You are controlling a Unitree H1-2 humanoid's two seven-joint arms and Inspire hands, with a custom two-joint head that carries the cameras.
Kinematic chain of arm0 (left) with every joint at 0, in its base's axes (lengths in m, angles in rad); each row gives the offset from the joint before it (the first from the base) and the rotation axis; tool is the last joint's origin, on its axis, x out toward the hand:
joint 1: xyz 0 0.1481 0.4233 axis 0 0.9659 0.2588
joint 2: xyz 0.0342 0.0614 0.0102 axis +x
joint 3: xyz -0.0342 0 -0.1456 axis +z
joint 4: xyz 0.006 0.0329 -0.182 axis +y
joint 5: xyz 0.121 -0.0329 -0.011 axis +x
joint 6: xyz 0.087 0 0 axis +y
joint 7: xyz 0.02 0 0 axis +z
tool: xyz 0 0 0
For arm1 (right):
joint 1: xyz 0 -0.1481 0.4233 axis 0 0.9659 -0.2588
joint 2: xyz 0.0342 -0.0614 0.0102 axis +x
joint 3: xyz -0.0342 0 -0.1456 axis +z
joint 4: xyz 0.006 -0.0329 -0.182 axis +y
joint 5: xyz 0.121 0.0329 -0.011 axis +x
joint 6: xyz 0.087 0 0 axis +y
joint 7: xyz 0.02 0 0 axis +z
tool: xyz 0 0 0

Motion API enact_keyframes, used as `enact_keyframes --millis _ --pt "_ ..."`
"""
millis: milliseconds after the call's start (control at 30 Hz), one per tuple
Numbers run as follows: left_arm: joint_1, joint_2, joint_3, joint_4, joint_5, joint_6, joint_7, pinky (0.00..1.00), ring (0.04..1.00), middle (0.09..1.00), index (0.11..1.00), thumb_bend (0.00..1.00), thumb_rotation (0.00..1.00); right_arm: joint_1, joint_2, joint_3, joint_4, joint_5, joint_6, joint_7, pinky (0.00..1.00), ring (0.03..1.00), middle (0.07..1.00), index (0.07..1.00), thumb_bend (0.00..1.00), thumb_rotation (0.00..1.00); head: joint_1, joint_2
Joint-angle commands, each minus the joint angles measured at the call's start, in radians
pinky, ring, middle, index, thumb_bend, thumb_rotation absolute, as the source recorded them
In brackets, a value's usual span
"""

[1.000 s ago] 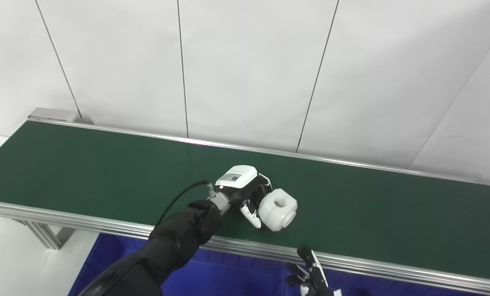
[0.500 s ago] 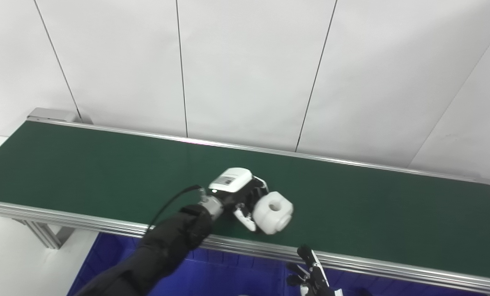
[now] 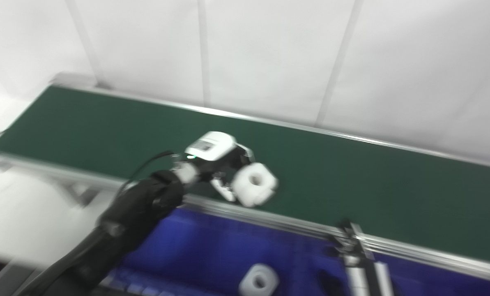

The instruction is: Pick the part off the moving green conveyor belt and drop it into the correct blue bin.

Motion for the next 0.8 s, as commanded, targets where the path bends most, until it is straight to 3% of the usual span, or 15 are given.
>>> enact_keyframes --millis 0,100,200,400,500,600,767 --pt "-0.001 0.04 0.028 -0.076 0.01 -0.005 0.005 0.46 0.491 0.517 0.467 0.52 0.0 -0.021 -0.02 -0.018 -0.023 0.038 0.003 0.026 0.77 0.814 0.926 0.953 0.89 0.91 0.057 0.008" --pt "0.042 0.059 0.036 -0.135 0.026 0.021 -0.027 0.5 0.507 0.522 0.465 0.52 0.0 -0.036 -0.043 -0.035 -0.01 0.075 0.008 0.045 0.78 0.822 0.931 0.961 0.87 0.89 0.095 0.016" --pt "0.11 0.095 0.05 -0.217 0.046 0.047 -0.065 0.49 0.483 0.512 0.472 0.52 0.0 -0.054 -0.066 -0.054 0.011 0.118 -0.001 0.065 0.79 0.828 0.932 0.957 0.86 0.88 0.143 0.033" --pt "0.193 0.133 0.078 -0.296 0.06 0.06 -0.105 0.48 0.496 0.516 0.468 0.52 0.0 -0.068 -0.081 -0.079 0.025 0.169 0.002 0.088 0.78 0.818 0.921 0.948 0.86 0.87 0.162 0.043" --pt "0.236 0.153 0.087 -0.315 0.079 0.059 -0.112 0.52 0.513 0.516 0.469 0.52 0.0 -0.07 -0.079 -0.089 0.028 0.187 0.008 0.092 0.76 0.808 0.914 0.939 0.88 0.85 0.162 0.042" --pt "0.262 0.168 0.091 -0.312 0.106 0.031 -0.08 0.46 0.467 0.501 0.48 0.52 0.0 -0.073 -0.083 -0.092 0.032 0.187 0.012 0.095 0.75 0.803 0.911 0.941 0.88 0.84 0.167 0.04" --pt "0.271 0.184 0.093 -0.312 0.115 0.012 -0.091 0.42 0.433 0.491 0.487 0.52 0.0 -0.079 -0.086 -0.095 0.047 0.195 0.006 0.105 0.76 0.807 0.913 0.946 0.89 0.84 0.167 0.037"
